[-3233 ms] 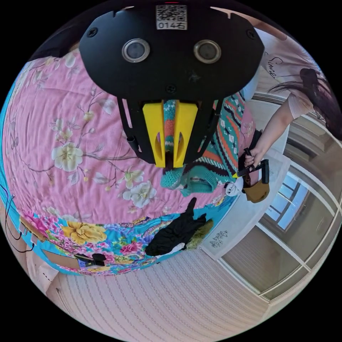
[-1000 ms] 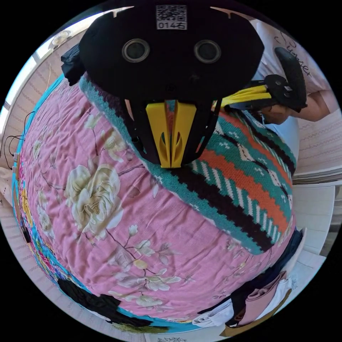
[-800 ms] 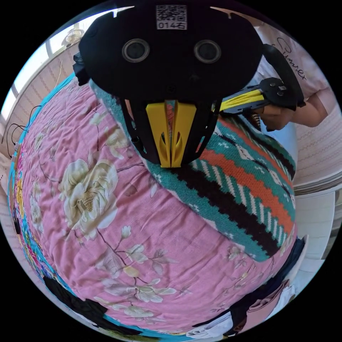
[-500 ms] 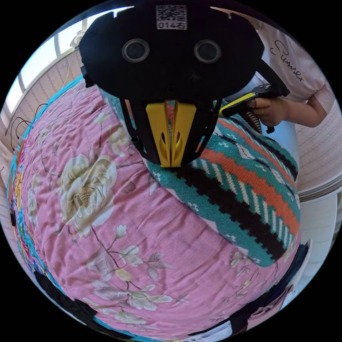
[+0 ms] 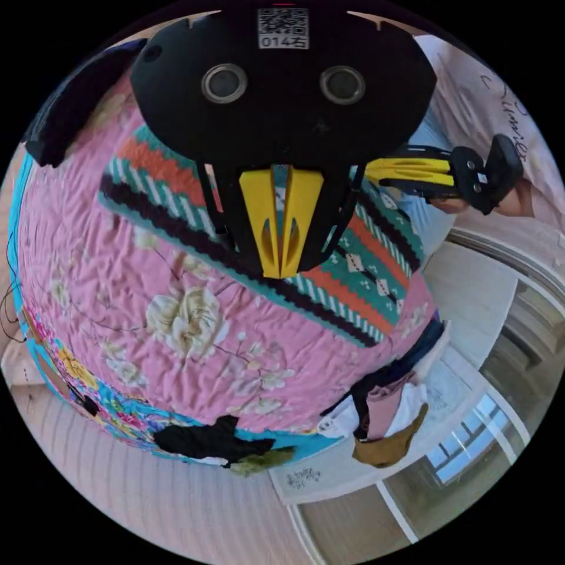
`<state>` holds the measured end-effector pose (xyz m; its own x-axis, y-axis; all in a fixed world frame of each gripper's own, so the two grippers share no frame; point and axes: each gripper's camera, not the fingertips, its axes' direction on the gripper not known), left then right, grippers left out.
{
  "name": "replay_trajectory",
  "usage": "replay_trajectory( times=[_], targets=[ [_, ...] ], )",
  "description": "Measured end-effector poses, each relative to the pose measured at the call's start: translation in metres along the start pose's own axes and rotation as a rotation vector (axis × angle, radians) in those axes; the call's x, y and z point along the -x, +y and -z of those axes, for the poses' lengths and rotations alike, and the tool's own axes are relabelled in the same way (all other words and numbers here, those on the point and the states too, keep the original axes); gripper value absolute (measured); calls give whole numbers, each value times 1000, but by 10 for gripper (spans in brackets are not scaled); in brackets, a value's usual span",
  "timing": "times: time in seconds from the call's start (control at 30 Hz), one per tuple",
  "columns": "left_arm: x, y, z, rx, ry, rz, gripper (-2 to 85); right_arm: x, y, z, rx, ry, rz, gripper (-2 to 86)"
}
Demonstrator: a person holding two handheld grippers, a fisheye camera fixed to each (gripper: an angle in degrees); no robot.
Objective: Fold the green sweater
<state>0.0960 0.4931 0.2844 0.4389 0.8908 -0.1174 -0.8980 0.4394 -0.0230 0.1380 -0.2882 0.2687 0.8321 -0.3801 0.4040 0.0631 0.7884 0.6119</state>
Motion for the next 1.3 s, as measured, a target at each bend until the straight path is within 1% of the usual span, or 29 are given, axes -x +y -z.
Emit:
replay_trajectory(
  times=[0.03, 0.07, 0.1, 0.13, 0.17, 0.2, 0.27, 0.33, 0.4, 0.43, 0.47, 0.5, 0.53, 0.6, 0.63, 0.7, 0.8, 0.83, 0.9, 0.93, 1.0, 1.03, 1.13, 1.2, 1.23, 1.3],
  targets=[
    [7, -1, 5, -21, 7, 12, -8, -6, 20, 18, -83, -1, -51, 5],
    [20, -8, 12, -50, 26, 27, -6, -18, 63, 47, -214, 7, -157, 12],
    [32, -19, 15, -80, 46, 32, -3, -29, 103, 68, -294, 33, -250, 22],
    [37, -26, 16, -97, 53, 36, 0, -35, 122, 75, -318, 53, -307, 43],
    [46, -42, 14, -120, 68, 25, 12, -44, 155, 84, -321, 90, -407, 86],
    [52, -63, 8, -118, 88, 21, 31, -54, 180, 86, -258, 128, -506, 148],
    [59, -98, -3, -103, 146, 20, 52, -64, 207, 81, -146, 157, -592, 194],
    [63, -134, -17, -104, 223, 12, 71, -71, 227, 74, -103, 111, -623, 203],
    [59, -180, -34, -47, 285, -41, 79, -81, 239, 65, -73, -27, -645, 195],
    [57, -189, -37, -42, 272, -56, 80, -83, 240, 63, -67, -55, -645, 192],
    [53, -204, -46, -24, 220, -82, 84, -87, 243, 61, -64, -72, -654, 187],
    [52, -215, -58, 18, 182, -79, 88, -89, 244, 60, -59, -55, -653, 182],
    [52, -219, -65, 48, 180, -71, 95, -90, 245, 58, -50, -51, -649, 179],
    [52, -229, -91, 203, 188, -69, 111, -96, 250, 55, -32, -66, -644, 166],
    [52, -230, -96, 227, 186, -75, 113, -97, 252, 54, -29, -68, -641, 161],
    [46, -227, -104, 251, 135, -149, 103, -97, 260, 53, -36, -89, -617, 122],
    [45, -224, -102, 279, 102, -225, 65, -94, 268, 57, -97, -197, -569, 92],
    [48, -223, -97, 269, 102, -226, 63, -93, 270, 60, -120, -219, -558, 90],
    [69, -212, -71, 182, 160, -191, 55, -87, 277, 69, -227, -375, -504, 86],
    [77, -207, -62, 151, 177, -178, 54, -85, 277, 70, -250, -411, -487, 85],
    [114, -187, -24, 52, 238, -94, 52, -70, 271, 73, -291, -481, -405, 84],
    [124, -181, -13, 27, 253, -71, 51, -64, 267, 72, -291, -488, -376, 83],
    [176, -137, 40, -86, 263, 30, 50, -29, 236, 70, -281, -527, -200, 82],
    [217, -91, 80, -158, 243, 134, 48, 6, 205, 61, -242, -562, -60, 81],
    [228, -77, 89, -173, 240, 169, 48, 16, 197, 57, -229, -567, -26, 80],
    [267, -24, 120, -210, 224, 308, 46, 59, 164, 39, -161, -583, 109, 79]
  ],
)
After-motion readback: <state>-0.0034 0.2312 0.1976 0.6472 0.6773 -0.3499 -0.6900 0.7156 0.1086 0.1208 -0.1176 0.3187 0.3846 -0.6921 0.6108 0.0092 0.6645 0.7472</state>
